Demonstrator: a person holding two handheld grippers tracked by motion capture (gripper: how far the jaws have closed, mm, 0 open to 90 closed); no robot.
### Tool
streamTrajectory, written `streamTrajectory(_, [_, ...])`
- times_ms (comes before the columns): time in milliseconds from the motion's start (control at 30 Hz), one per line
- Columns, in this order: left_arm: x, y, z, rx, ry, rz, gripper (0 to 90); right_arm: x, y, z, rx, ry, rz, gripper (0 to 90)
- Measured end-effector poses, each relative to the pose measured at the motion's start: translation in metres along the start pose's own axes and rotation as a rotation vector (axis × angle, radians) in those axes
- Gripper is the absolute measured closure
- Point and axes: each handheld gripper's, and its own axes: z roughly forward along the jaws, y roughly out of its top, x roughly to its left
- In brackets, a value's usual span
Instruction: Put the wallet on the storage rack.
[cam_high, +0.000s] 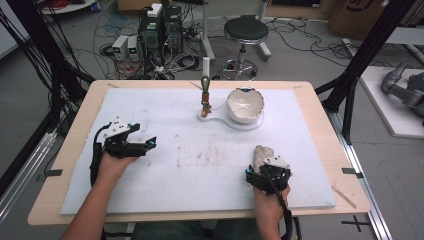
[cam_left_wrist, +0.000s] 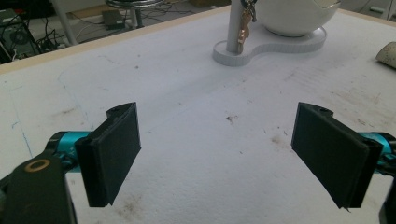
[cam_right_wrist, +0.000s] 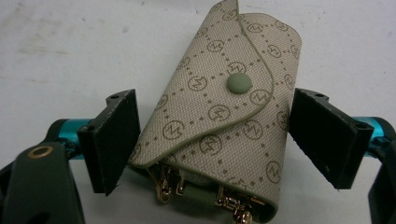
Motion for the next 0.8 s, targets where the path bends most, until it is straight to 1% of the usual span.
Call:
streamTrajectory(67, [0.000,0.000,0.000,0.001,0.001,0.001,15.6,0.000,0.000,0.001,0.015,-0.002,0.003,17.3])
streamTrajectory(100, [0.000,0.000,0.000,0.002,0.001,0.001,15.6,-0.002,0.000,0.002,0.020,0.010,0.013,17.5])
streamTrajectory(200, [-0.001,0.000,0.000,0.005,0.003,0.004,15.6,-0.003,0.000,0.002,0.022,0.015,0.019,18.4])
streamTrajectory(233, [-0.001,0.000,-0.001,0.003,0.004,0.004,15.6,-0.004,-0.001,0.001,0.022,0.025,0.026,20.8])
streamTrajectory(267, [-0.001,0.000,-0.001,0.003,0.004,0.004,15.6,-0.004,-0.001,0.001,0.022,0.025,0.026,20.8])
streamTrajectory(300, [-0.001,0.000,-0.001,0.003,0.005,0.006,15.6,-0.005,-0.001,0.001,0.026,0.043,0.031,23.5])
streamTrajectory(333, [-0.001,0.000,-0.002,0.004,0.006,0.009,15.6,-0.008,-0.001,0.000,0.027,0.076,0.047,31.6])
streamTrajectory(367, [-0.002,0.000,-0.002,0.004,0.007,0.006,15.6,-0.008,-0.001,0.000,0.027,0.076,0.047,31.6])
streamTrajectory(400, [-0.001,-0.001,-0.002,0.006,0.008,0.009,15.6,-0.010,-0.002,0.000,0.019,0.086,0.050,33.5])
streamTrajectory(533, [-0.002,-0.001,-0.002,0.008,0.007,0.012,15.6,-0.012,-0.002,-0.001,0.016,0.097,0.049,35.1])
streamTrajectory(600, [-0.002,-0.001,-0.002,0.007,0.005,0.012,15.6,-0.014,-0.002,-0.001,0.011,0.105,0.041,36.1])
streamTrajectory(633, [-0.002,-0.001,-0.002,0.005,0.004,0.014,15.6,-0.015,-0.003,-0.002,0.008,0.119,0.041,36.7])
streamTrajectory(667, [-0.002,-0.001,-0.002,0.005,0.004,0.014,15.6,-0.015,-0.003,-0.002,0.008,0.119,0.041,36.7])
streamTrajectory(700, [-0.003,-0.001,-0.002,0.007,0.006,0.015,15.6,-0.017,-0.003,-0.002,0.004,0.130,0.037,37.1])
streamTrajectory(800, [-0.003,0.000,-0.002,0.016,0.011,0.028,15.6,-0.017,-0.003,-0.003,0.002,0.140,0.028,37.2])
